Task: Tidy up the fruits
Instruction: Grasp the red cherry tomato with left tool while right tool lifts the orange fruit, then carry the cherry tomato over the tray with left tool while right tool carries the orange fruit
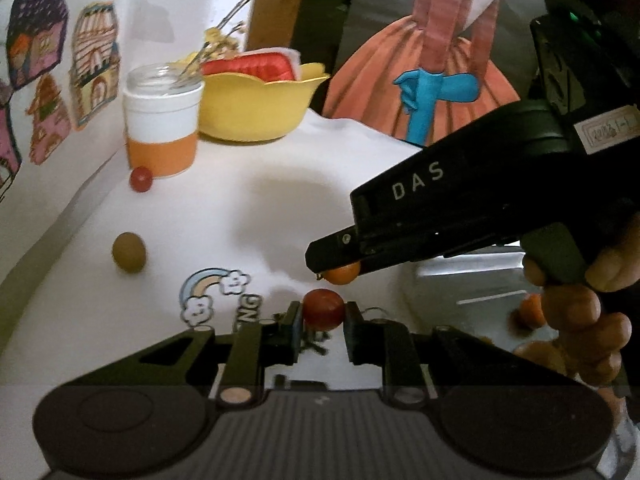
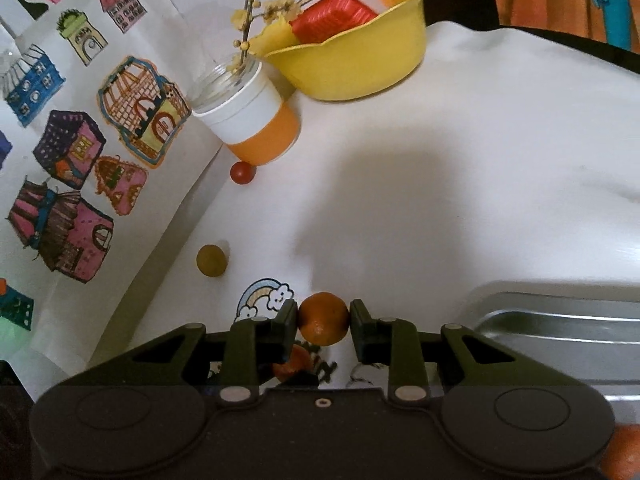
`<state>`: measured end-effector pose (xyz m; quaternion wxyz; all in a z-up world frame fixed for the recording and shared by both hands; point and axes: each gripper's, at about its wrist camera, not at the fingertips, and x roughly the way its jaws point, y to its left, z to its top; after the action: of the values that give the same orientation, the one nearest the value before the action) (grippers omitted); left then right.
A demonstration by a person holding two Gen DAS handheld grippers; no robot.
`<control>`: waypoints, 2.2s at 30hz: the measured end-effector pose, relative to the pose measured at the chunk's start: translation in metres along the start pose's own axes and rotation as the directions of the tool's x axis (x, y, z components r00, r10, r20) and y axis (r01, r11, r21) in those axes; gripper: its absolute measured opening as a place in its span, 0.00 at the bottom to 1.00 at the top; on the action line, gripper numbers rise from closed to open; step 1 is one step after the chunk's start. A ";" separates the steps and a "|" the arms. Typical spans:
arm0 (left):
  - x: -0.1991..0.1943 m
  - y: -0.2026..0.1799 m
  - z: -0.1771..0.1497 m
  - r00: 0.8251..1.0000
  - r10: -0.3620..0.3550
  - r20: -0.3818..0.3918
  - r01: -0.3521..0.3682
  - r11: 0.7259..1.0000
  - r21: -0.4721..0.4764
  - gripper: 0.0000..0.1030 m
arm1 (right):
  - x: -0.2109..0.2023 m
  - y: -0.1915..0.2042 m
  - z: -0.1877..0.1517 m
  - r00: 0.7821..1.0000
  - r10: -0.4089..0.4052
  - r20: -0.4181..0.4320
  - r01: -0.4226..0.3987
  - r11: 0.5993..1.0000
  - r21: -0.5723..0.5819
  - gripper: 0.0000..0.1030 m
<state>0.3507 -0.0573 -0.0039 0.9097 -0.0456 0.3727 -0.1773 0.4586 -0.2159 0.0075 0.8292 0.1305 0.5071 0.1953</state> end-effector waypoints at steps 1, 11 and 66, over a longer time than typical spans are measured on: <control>-0.001 -0.003 0.000 1.000 -0.004 0.002 0.004 1.000 0.003 0.23 | -0.005 -0.003 -0.001 1.000 -0.001 0.005 0.001 1.000 0.000 0.29; -0.018 -0.039 0.000 0.999 -0.048 0.020 0.047 0.998 0.051 0.23 | -0.051 -0.033 -0.009 0.997 -0.032 0.068 0.033 0.999 -0.023 0.29; -0.045 -0.166 -0.072 0.971 -0.212 -0.107 0.233 0.938 0.257 0.23 | -0.157 -0.105 -0.124 0.995 -0.084 0.056 0.083 0.996 0.031 0.29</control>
<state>0.2229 -0.1922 0.0098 0.8664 0.0426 0.3729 -0.3294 0.3043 -0.3788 0.0318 0.8490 0.1265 0.4909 0.1495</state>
